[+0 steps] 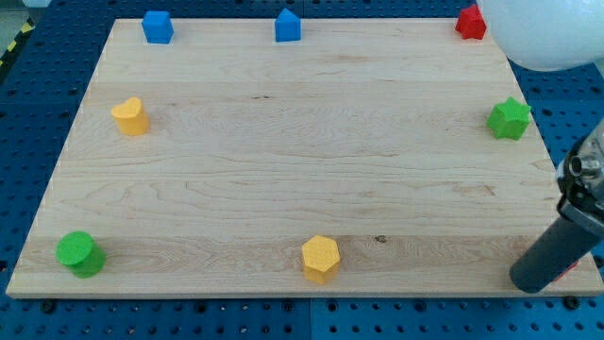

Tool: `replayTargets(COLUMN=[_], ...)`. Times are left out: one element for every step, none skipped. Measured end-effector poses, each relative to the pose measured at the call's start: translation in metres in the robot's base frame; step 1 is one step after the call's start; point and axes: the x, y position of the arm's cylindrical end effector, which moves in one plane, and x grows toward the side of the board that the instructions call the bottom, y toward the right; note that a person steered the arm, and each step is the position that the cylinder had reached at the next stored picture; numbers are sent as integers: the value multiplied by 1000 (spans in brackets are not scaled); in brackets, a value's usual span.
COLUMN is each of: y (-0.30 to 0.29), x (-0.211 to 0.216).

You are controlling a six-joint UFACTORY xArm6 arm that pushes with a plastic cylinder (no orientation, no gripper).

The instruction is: Adjust the yellow hexagon at the bottom center of the board

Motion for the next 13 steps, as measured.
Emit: replayTargets(y=[21,21,-2,-13,-52,-94,-119,-141,-160,-176,-194,-212,-226], x=[0,1,1,1,1,1,1,1,1,1,1,1,2])
